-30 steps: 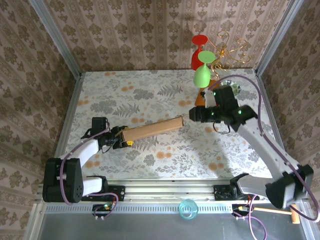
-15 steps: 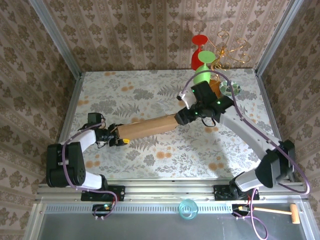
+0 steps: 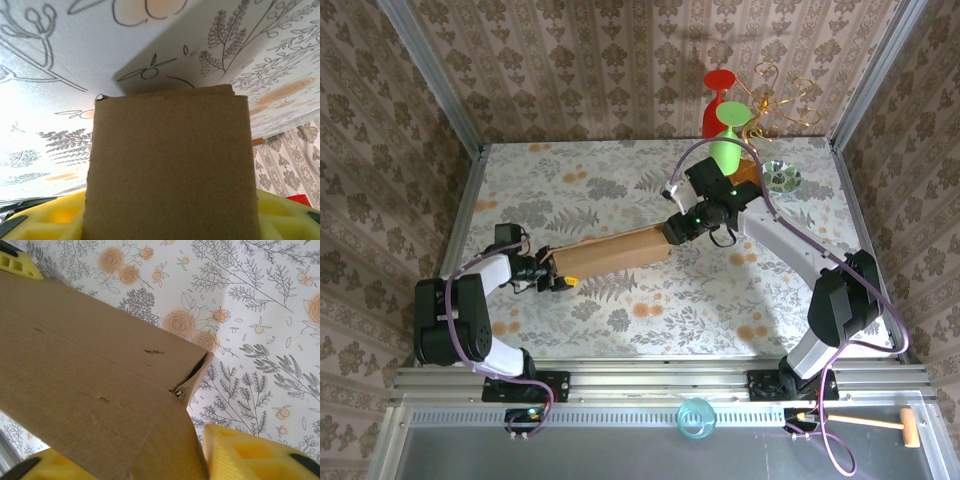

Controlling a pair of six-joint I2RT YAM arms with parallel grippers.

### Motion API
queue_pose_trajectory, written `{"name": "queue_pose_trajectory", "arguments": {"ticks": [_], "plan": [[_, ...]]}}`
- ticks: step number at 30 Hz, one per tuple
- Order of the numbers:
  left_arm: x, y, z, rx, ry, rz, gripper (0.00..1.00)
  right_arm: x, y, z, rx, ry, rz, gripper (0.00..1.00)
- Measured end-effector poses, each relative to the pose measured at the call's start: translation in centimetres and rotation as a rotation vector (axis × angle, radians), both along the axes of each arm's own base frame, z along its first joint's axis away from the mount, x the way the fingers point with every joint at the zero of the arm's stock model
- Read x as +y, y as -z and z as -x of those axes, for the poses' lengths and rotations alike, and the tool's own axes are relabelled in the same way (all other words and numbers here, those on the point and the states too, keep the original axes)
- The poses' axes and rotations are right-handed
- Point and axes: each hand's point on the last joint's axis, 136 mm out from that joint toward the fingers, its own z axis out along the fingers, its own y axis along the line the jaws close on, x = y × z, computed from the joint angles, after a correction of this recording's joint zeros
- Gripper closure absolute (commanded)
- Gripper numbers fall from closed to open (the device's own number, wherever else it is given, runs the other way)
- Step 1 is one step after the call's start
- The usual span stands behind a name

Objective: Fold the paper box

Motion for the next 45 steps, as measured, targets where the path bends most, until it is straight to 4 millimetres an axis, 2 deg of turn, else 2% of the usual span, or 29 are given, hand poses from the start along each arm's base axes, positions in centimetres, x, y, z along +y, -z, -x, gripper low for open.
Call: {"name": "queue_pose_trajectory", "arguments": {"ticks": [3, 7, 12, 16, 26, 32, 36, 40, 45], "plan": [[0.1, 0.0, -0.1, 0.003, -0.004, 0.003, 0.65, 0.2, 0.1, 0.0, 0.010, 0.000, -0.002, 0.59], [0.2, 0.1, -0.1, 0.007, -0.009, 0.004, 0.66, 0.0, -0.2, 0.1, 0.021, 0.020, 0.006, 0.46], [0.4, 0.1, -0.1, 0.020, -0.013, 0.005, 0.66, -0.5, -1.9, -0.7, -0.008, 0.043, 0.013, 0.42], [0.4, 0.1, -0.4, 0.038, -0.007, 0.006, 0.66, -1.2, -2.9, -1.2, -0.020, 0.062, 0.016, 0.49], [0.5, 0.0, -0.8, 0.066, 0.006, 0.003, 0.68, -1.7, -3.2, -0.7, 0.002, 0.056, 0.033, 0.63], [0.6, -0.1, -0.7, 0.083, 0.000, 0.004, 0.68, -1.7, -3.6, -0.8, -0.002, 0.057, 0.034, 0.65], [0.6, -0.1, -0.8, 0.087, 0.000, 0.004, 0.68, -1.6, -3.4, -0.8, -0.006, 0.053, 0.047, 0.57], [0.6, 0.0, -0.8, 0.089, 0.001, 0.005, 0.68, -1.4, -3.0, -0.7, -0.005, 0.040, 0.060, 0.56], [0.6, -0.1, -1.0, 0.087, 0.003, 0.003, 0.68, -1.0, -3.0, -0.7, -0.006, 0.032, 0.063, 0.65]]}}
